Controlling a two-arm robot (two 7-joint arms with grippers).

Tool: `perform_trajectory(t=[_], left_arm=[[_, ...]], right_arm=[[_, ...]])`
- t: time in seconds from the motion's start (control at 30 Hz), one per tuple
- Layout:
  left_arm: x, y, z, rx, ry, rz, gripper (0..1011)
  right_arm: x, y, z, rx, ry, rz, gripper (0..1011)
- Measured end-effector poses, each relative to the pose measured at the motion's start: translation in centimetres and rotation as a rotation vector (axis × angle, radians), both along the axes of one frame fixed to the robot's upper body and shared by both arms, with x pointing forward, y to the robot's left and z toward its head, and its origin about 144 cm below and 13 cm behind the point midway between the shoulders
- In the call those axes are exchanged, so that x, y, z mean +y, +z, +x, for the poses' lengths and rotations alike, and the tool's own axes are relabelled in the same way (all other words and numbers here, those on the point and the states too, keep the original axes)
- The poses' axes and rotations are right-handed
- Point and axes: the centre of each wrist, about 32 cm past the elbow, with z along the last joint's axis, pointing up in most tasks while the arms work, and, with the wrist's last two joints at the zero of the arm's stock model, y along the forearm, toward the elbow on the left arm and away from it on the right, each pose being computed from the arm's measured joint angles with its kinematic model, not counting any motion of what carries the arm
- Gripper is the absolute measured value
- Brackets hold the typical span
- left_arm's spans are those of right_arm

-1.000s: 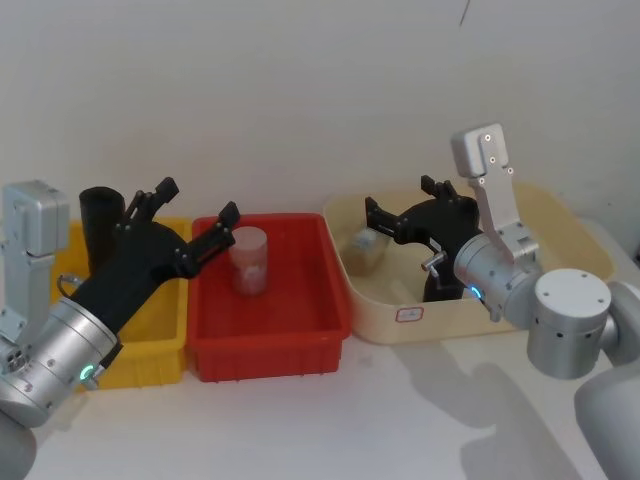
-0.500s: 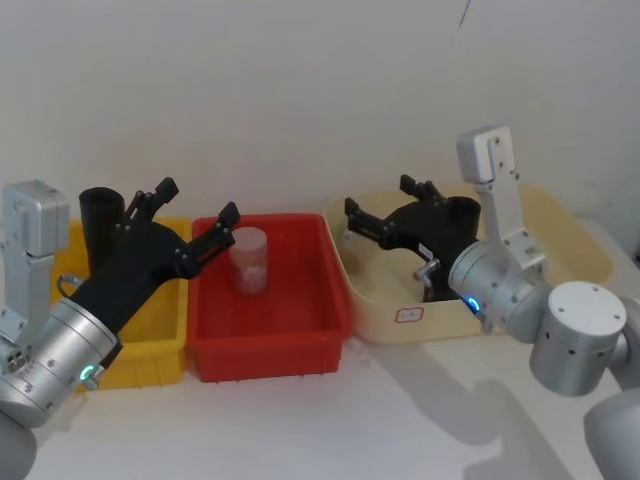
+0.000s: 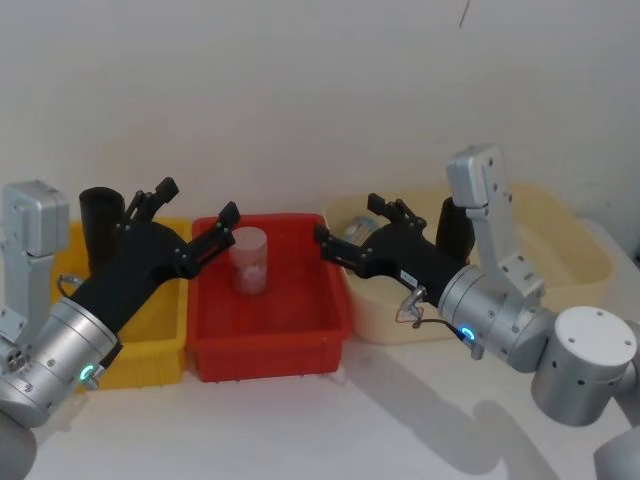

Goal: Pick up the garbage bag with the one hand and transfer it to the other hand.

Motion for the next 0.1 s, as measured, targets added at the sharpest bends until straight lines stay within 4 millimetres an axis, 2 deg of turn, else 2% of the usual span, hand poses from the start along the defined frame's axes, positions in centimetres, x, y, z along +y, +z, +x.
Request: perform_trajectory(t=[0.1], left_arm=[[0.00, 0.00, 0.00, 0.000, 0.000, 0.000, 1000]], right_arm=[[0.17, 0.03, -0.35, -0.001, 0.017, 0.002, 1000]])
